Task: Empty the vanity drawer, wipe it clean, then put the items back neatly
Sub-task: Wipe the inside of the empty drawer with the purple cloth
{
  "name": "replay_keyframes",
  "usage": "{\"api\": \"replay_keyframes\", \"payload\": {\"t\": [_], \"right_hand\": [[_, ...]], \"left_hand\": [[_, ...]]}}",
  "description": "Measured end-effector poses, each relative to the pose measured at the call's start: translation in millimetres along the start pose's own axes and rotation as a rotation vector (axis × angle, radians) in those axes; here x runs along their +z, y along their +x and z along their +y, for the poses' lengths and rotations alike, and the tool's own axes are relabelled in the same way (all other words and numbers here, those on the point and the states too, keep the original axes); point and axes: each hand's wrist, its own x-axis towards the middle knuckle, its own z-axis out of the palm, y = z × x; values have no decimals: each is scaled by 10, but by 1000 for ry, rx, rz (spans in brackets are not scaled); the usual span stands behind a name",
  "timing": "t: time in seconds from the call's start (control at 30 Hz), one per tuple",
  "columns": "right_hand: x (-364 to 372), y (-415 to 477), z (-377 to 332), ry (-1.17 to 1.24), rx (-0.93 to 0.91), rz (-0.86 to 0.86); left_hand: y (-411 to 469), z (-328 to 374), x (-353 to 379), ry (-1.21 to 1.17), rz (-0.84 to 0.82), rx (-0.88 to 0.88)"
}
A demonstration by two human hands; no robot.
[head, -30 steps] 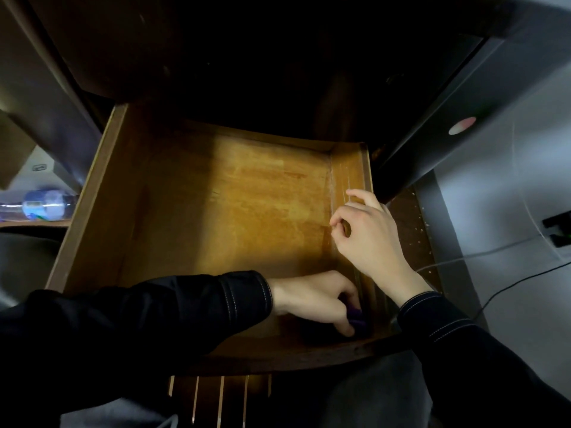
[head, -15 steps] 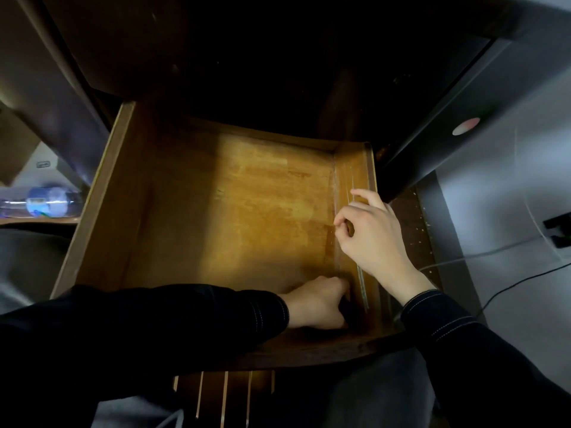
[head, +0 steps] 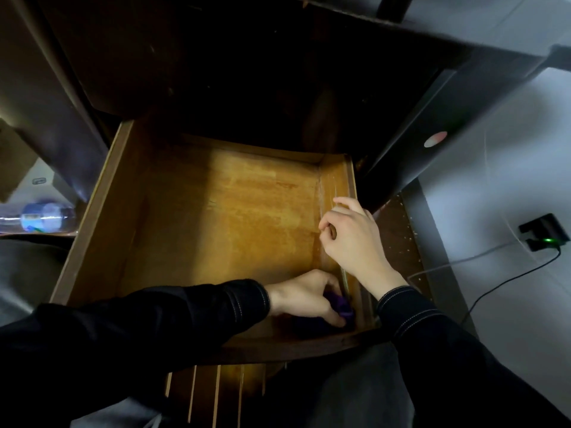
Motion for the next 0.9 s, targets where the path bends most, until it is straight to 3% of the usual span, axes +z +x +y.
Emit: {"api": "replay_keyframes", "payload": {"t": [0.17,0.3,0.5,0.67,0.9], "right_hand": [[-16,-32,8,72,23,130],[-20,-71,18,127,164,220],[-70,162,94,342,376,54],[-30,319,91,364,512,208],[38,404,116,197,444,199]], "left_hand": [[75,-133,-66,168,161,-127],[65,-203,-236,10,285,-124],[45,-228,-451,-244,490,-54],[83,-173,-569,-624,650,23],[391,-5,-950,-778,776,48]]}}
